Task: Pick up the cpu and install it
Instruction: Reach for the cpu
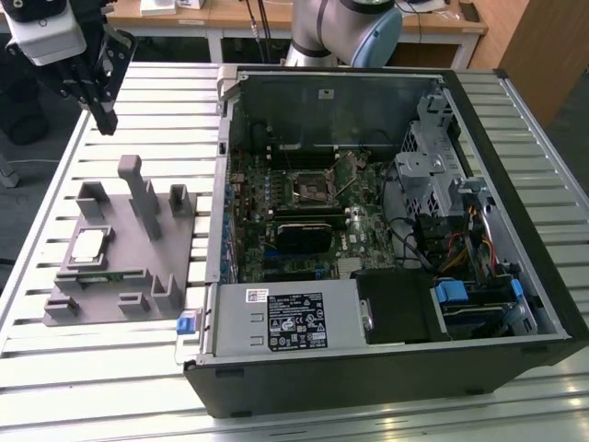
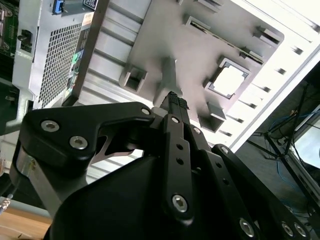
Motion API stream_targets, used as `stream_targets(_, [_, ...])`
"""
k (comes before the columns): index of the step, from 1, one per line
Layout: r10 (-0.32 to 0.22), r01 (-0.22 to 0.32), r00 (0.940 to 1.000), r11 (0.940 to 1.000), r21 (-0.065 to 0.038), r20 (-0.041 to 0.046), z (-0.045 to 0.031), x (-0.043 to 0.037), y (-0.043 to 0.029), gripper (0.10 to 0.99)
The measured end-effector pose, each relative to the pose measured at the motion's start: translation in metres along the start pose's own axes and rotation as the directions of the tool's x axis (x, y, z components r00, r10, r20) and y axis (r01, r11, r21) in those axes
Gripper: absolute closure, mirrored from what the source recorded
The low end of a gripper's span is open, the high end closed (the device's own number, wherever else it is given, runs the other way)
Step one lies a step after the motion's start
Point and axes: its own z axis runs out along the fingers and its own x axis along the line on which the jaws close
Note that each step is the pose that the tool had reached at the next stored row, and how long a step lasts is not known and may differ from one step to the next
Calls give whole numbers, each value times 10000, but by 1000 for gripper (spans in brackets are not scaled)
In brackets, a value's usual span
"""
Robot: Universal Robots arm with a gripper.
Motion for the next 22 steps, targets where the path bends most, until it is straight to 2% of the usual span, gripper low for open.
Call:
stream_targets(12, [0,0,10000,10000,0,0,1,362,-28,980])
stream_targets(22, [0,0,10000,10000,1,-9,17,607,-47,980])
